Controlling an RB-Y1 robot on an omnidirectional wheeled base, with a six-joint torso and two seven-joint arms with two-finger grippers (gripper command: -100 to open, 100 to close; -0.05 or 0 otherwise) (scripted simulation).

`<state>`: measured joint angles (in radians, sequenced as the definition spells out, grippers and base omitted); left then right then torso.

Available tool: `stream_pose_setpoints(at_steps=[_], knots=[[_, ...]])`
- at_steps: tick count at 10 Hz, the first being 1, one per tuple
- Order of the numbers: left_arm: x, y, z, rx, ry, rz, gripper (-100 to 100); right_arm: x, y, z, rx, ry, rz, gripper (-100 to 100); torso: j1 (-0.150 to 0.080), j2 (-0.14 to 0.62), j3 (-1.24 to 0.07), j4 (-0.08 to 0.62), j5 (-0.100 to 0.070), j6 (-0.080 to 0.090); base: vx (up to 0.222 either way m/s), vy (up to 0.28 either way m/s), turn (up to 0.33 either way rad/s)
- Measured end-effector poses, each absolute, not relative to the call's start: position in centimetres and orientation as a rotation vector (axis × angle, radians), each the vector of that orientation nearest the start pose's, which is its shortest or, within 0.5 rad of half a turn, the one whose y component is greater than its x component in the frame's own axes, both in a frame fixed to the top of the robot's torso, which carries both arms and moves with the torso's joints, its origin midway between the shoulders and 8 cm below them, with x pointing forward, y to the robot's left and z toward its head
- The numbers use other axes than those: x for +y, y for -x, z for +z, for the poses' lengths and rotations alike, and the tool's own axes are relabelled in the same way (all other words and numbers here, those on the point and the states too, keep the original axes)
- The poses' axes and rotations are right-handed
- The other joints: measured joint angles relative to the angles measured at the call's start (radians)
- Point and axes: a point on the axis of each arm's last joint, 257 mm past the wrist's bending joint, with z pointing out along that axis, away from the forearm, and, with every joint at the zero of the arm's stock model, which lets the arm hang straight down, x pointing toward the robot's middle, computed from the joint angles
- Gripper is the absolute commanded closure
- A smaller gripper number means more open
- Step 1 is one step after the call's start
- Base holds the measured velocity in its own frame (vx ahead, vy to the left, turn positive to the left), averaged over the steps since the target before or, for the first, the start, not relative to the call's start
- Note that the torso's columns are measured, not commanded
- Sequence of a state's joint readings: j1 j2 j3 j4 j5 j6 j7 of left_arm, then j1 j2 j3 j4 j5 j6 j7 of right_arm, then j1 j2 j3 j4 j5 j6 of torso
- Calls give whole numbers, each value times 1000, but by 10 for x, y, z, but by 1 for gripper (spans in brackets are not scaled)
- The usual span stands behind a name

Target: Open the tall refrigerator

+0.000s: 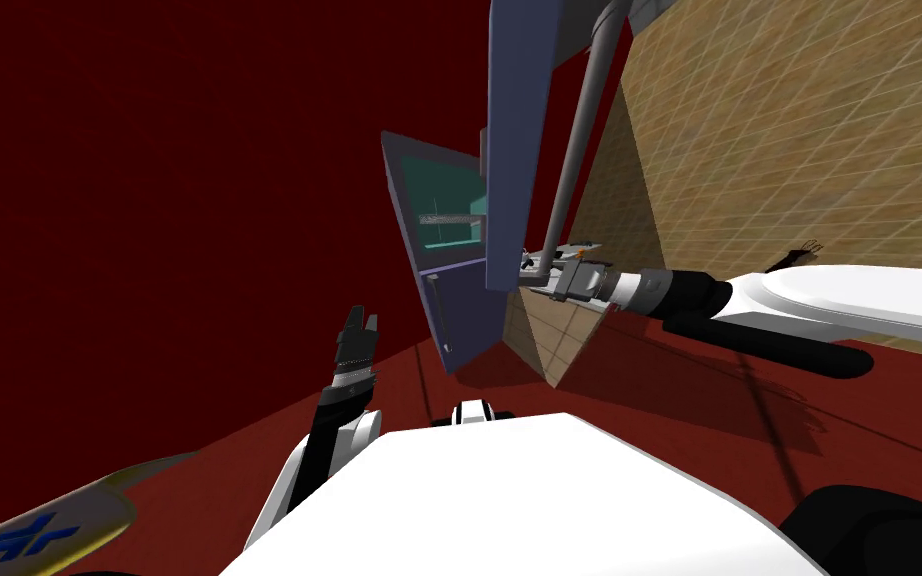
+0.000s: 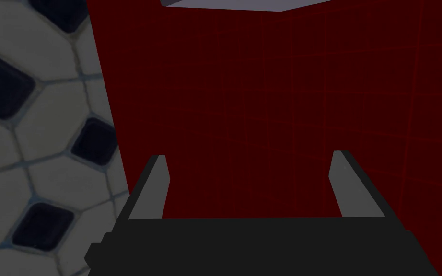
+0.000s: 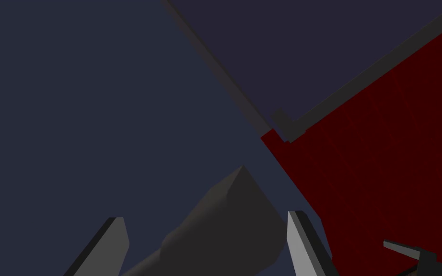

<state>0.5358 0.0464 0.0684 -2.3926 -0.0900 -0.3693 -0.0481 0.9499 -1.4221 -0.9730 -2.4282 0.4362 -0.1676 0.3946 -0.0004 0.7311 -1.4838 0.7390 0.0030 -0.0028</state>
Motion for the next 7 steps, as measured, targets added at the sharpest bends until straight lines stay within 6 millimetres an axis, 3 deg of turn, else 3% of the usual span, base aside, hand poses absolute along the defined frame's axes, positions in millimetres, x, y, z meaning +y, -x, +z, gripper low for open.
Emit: stream_pose_setpoints(at_steps=[4, 7], knots=[[290, -339, 39, 738, 581, -1102, 0, -225, -359, 98, 1121, 1171, -198, 100, 1, 6, 4, 3, 0, 2, -49, -315, 107], [290, -339, 39, 738, 581, -1102, 0, -216, -353, 96, 1110, 1183, -174, 100, 9, 3, 4, 0, 2, 0, -10, -179, 91]])
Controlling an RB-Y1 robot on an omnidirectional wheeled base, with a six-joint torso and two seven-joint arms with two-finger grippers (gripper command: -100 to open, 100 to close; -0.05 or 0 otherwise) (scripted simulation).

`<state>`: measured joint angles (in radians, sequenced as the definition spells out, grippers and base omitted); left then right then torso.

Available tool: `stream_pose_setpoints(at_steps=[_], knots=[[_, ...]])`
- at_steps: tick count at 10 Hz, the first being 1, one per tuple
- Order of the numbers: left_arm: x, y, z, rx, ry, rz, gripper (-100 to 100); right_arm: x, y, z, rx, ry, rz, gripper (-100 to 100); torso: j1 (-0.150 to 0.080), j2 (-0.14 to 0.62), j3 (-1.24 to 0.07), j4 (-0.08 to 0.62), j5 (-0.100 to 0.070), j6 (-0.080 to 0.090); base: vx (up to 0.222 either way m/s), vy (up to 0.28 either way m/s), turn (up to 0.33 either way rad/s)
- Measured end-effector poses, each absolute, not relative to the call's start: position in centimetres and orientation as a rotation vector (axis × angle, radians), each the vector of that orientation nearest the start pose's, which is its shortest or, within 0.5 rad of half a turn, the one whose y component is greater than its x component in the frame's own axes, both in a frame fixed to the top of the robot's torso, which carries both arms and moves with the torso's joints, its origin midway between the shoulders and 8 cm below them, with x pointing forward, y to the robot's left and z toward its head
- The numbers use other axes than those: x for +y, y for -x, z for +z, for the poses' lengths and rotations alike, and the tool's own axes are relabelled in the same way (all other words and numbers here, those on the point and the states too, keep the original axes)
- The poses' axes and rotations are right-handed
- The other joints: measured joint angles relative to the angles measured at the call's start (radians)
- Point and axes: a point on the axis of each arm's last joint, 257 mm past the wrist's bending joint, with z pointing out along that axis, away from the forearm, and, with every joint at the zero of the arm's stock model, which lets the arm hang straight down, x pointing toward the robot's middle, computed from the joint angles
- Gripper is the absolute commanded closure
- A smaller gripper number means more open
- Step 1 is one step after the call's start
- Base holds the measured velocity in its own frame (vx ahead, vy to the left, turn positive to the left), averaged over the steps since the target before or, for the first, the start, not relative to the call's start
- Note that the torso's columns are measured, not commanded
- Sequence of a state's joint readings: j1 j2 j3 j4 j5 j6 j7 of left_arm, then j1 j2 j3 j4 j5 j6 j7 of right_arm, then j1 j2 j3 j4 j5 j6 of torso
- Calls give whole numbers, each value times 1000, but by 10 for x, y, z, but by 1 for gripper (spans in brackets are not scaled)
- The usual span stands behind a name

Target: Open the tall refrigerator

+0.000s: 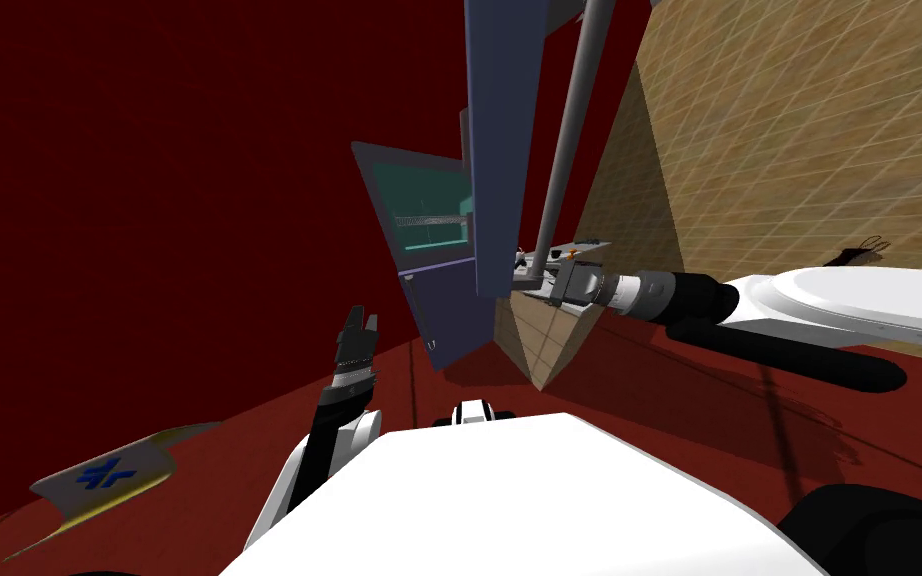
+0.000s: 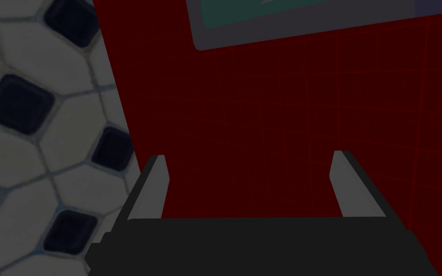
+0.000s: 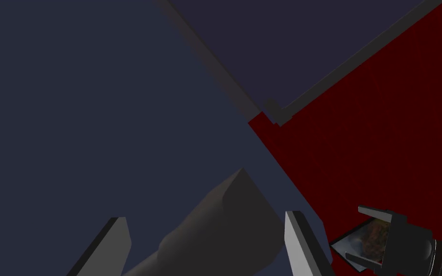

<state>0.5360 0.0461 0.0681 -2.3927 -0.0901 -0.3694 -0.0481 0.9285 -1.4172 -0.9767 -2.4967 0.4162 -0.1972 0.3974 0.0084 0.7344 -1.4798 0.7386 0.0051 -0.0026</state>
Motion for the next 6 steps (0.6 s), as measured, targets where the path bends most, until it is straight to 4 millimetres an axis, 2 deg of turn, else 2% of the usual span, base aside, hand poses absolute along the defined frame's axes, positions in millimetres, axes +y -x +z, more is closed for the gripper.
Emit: stream_pose_setpoints(at_steps=[3, 5, 6], knots=[[290, -339, 39, 738, 581, -1102, 0, -200, -339, 93, 1082, 1215, -126, 100, -14, 0, -1, 2, -5, 2, 16, -290, 119], [290, -339, 39, 738, 581, -1102, 0, -189, -331, 94, 1059, 1234, -104, 100, -6, -1, -3, 1, -2, 2, 37, -267, 57], [290, -339, 39, 738, 581, -1102, 0, -184, -327, 95, 1050, 1240, -94, 100, -5, -5, -5, 0, -1, 0, 23, -295, 176]])
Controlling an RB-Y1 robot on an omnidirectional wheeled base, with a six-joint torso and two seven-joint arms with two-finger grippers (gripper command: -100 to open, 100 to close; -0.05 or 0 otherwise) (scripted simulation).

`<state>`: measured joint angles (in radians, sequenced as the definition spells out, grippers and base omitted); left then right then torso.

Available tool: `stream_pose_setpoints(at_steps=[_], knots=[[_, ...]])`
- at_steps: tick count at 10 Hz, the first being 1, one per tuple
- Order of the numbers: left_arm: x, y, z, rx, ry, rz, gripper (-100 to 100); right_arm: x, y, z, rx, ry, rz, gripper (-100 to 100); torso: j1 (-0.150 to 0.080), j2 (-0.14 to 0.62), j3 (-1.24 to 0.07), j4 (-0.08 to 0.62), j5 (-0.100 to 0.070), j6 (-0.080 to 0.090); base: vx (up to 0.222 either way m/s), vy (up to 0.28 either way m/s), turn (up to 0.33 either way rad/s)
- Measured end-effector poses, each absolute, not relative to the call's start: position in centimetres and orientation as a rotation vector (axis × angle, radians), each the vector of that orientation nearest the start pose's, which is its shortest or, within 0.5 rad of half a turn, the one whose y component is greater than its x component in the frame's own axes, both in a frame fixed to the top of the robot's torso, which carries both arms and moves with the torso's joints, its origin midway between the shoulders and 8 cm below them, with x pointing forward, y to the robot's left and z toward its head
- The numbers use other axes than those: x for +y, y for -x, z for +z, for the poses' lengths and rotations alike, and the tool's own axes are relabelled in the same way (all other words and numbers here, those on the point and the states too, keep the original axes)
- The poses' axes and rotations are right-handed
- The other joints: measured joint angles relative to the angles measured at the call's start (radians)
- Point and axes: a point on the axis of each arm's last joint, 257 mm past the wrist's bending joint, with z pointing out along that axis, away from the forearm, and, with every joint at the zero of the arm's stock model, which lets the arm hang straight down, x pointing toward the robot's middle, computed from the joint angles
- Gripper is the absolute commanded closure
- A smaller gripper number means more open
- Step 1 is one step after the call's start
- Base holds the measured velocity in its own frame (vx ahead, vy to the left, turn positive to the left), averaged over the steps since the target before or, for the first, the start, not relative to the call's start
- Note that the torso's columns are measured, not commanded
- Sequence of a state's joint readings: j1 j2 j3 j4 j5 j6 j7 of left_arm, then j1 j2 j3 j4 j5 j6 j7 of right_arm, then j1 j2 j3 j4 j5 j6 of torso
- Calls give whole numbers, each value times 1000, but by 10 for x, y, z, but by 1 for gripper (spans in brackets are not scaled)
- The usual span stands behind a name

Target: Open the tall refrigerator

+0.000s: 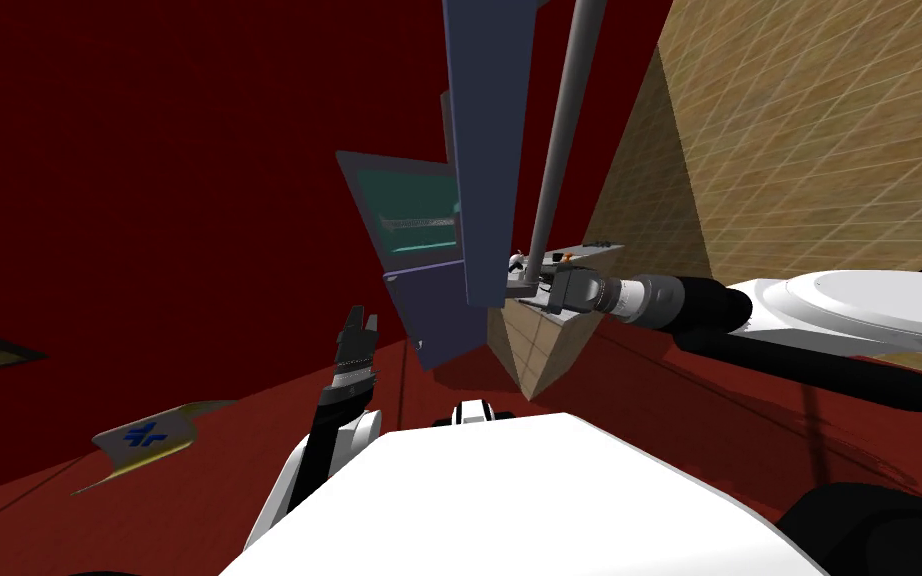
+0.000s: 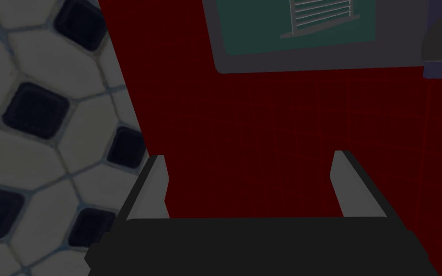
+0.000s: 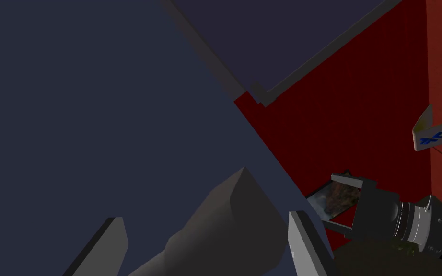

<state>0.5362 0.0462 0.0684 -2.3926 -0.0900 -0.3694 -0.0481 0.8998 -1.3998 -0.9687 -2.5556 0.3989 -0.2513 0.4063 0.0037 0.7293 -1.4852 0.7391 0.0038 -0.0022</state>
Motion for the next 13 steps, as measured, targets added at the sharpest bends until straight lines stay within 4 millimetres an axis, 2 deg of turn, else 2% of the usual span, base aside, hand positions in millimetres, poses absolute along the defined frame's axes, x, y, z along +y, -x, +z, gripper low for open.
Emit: stream_pose_setpoints(at_steps=[4, 5, 7, 8, 11, 13], knots=[[290, -339, 39, 738, 581, -1102, 0, -167, -312, 98, 1003, 1267, -51, 100, -4, 4, 2, 1, -2, 1, -12, -280, 97], [290, -339, 39, 738, 581, -1102, 0, -163, -310, 99, 995, 1273, -43, -100, 0, 5, 3, 1, -1, 2, -88, -167, 270], [290, -339, 39, 738, 582, -1102, 0, -172, -324, 100, 1026, 1259, -64, -100, 8, 11, 10, 0, 0, 2, -133, -30, 166], [290, -339, 39, 738, 581, -1103, 0, -182, -337, 103, 1052, 1241, -78, -100, 9, 10, 9, 0, 2, -1, -121, -9, 143], [290, -339, 39, 738, 581, -1102, 0, -190, -362, 102, 1100, 1230, -106, -100, -3, 10, 7, 4, -1, 3, -120, -32, 197], [290, -339, 39, 738, 581, -1102, 0, -197, -379, 103, 1132, 1218, -129, -100, -1, 10, 6, 6, 1, 1, -116, -56, 185]])
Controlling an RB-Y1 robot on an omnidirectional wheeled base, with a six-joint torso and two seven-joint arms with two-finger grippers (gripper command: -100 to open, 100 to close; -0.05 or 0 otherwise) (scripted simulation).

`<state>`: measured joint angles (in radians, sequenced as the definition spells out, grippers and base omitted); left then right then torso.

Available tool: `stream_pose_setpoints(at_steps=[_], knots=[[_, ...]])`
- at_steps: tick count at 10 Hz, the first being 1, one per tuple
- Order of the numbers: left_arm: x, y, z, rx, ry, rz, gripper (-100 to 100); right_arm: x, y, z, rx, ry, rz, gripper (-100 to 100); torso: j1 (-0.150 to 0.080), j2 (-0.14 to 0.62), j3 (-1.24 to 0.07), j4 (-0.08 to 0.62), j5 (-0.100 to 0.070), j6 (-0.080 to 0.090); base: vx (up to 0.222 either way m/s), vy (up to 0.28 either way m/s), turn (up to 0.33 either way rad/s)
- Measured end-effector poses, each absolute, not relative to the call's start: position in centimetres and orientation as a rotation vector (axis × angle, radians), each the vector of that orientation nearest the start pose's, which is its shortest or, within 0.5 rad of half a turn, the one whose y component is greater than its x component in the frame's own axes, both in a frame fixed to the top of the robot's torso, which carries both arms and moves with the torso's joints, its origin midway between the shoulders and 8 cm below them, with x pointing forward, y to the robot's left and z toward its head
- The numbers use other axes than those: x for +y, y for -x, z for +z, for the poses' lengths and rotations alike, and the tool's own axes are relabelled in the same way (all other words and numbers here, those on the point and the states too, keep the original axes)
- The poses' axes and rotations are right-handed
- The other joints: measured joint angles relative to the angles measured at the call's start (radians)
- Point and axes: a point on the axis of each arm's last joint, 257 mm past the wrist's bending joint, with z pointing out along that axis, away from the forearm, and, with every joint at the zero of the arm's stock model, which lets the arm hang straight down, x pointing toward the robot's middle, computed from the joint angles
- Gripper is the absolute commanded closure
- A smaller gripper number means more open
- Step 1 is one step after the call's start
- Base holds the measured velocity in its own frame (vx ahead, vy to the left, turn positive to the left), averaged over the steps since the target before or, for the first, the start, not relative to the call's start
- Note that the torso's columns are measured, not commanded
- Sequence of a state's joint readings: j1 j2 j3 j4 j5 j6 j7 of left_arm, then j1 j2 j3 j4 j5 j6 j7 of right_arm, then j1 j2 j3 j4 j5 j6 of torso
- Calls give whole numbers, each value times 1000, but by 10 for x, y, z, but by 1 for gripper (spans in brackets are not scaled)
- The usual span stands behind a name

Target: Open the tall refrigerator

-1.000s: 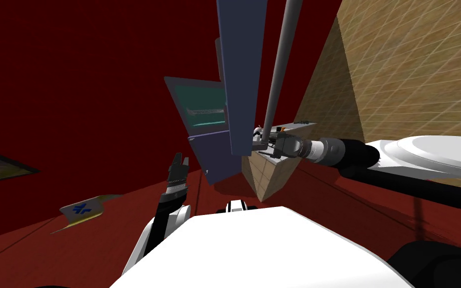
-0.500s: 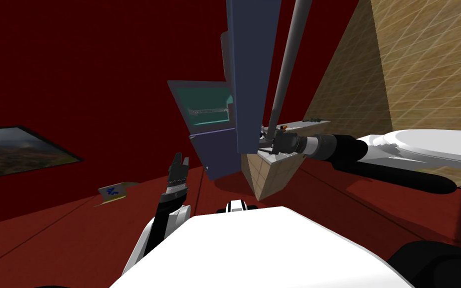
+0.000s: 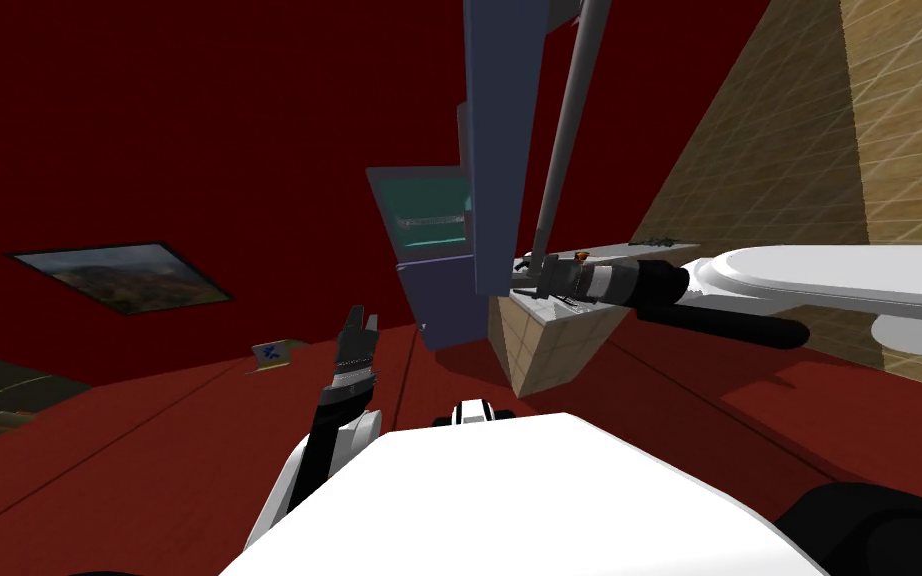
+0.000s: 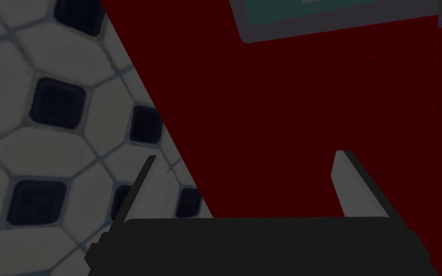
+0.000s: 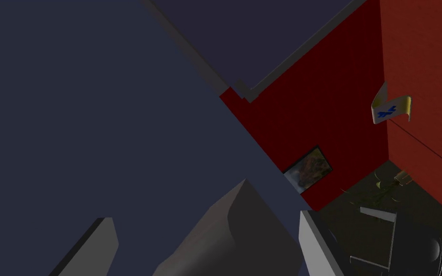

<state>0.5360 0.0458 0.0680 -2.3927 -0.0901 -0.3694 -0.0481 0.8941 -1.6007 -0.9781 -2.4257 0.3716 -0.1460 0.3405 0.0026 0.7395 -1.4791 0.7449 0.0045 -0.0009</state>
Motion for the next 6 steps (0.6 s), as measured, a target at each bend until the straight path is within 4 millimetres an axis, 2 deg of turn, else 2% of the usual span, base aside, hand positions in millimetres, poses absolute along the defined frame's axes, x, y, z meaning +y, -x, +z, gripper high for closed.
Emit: stream_pose_setpoints(at_steps=[3, 4, 6], knots=[[290, -339, 39, 738, 581, -1102, 0, -208, -404, 105, 1174, 1201, -162, -100, 5, 0, -2, 1, 3, -3, -124, -49, 158], [290, -339, 39, 738, 582, -1102, 0, -209, -414, 107, 1185, 1199, -173, -100, 9, -1, -3, 3, 5, -3, -46, -11, 3], [290, -339, 39, 738, 581, -1102, 0, -210, -423, 107, 1201, 1190, -189, -100, 8, 0, -3, 3, 6, -5, -107, -14, 182]])
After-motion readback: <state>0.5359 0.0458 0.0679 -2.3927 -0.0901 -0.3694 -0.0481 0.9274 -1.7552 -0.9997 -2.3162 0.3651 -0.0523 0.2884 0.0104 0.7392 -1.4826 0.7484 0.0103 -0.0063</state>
